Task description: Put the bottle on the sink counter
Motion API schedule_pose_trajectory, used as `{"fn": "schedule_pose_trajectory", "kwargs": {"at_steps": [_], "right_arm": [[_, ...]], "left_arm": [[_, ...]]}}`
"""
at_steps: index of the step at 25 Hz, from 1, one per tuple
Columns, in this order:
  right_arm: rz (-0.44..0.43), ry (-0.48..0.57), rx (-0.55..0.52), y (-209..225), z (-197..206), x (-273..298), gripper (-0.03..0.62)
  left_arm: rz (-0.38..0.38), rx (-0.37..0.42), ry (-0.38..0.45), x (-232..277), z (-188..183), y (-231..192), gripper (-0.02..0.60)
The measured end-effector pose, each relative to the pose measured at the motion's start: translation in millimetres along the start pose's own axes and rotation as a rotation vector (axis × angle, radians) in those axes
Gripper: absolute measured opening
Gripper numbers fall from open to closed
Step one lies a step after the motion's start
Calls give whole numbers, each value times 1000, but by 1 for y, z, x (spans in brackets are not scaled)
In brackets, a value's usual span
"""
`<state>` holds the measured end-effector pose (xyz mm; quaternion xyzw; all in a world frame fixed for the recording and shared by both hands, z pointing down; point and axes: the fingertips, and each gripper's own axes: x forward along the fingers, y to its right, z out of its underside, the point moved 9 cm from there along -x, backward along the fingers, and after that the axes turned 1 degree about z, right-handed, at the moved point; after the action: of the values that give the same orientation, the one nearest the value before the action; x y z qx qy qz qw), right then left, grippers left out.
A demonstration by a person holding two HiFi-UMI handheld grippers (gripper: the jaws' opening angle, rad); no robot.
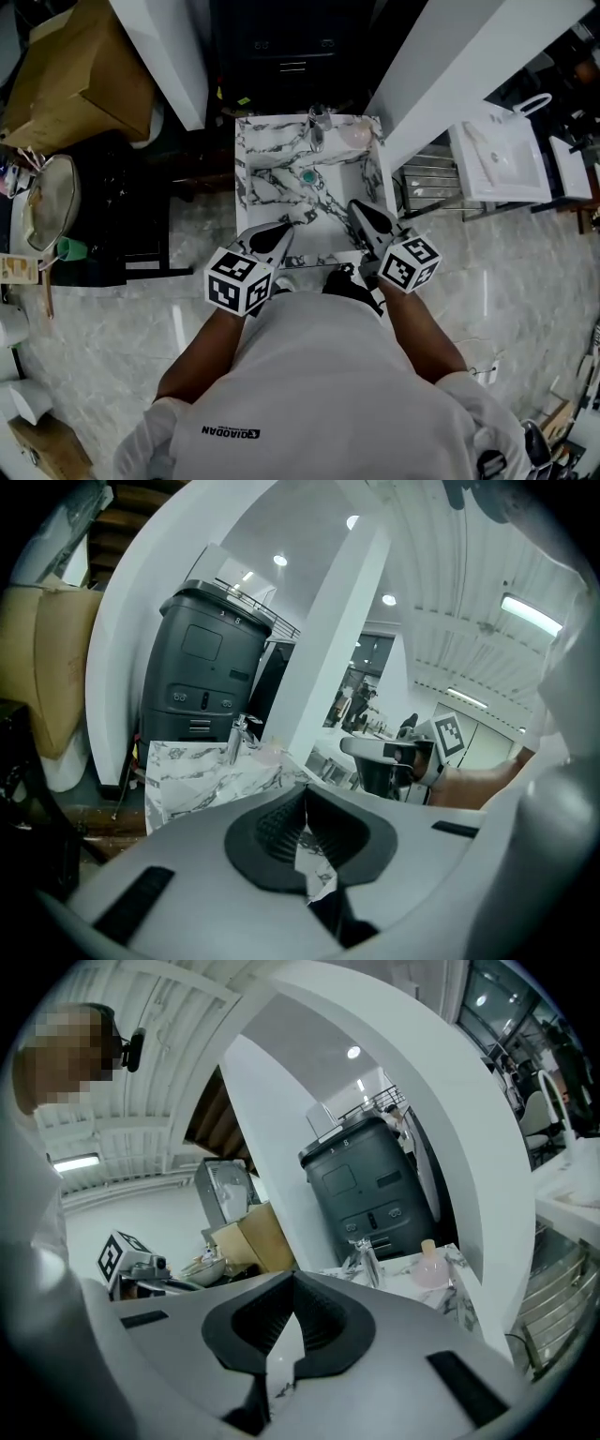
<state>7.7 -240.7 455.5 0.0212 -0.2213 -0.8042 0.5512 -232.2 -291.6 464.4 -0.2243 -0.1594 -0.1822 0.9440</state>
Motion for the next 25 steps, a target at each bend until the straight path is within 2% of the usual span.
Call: {"fn": "schedule_pose_trajectory", "kwargs": {"at_steps": [5,9,15,19,25], "right_arm": [[14,6,-1,-18,-1,-24,40],[41,2,5,-13,0,-34,40],[-18,-1,18,-14,-4,-44,40],[-58,-17,35,-13,-4,-60,40],[-86,-46,-33,-13,5,-106,40]], "left_arm": [[45,23,6,2,-4,14,15],[46,34,13,3,-3,24,15],[5,27,54,-1,-2,40,15],[-24,-16,52,1,5,58,15],[-32,-32,44,15,22,107,15]]}}
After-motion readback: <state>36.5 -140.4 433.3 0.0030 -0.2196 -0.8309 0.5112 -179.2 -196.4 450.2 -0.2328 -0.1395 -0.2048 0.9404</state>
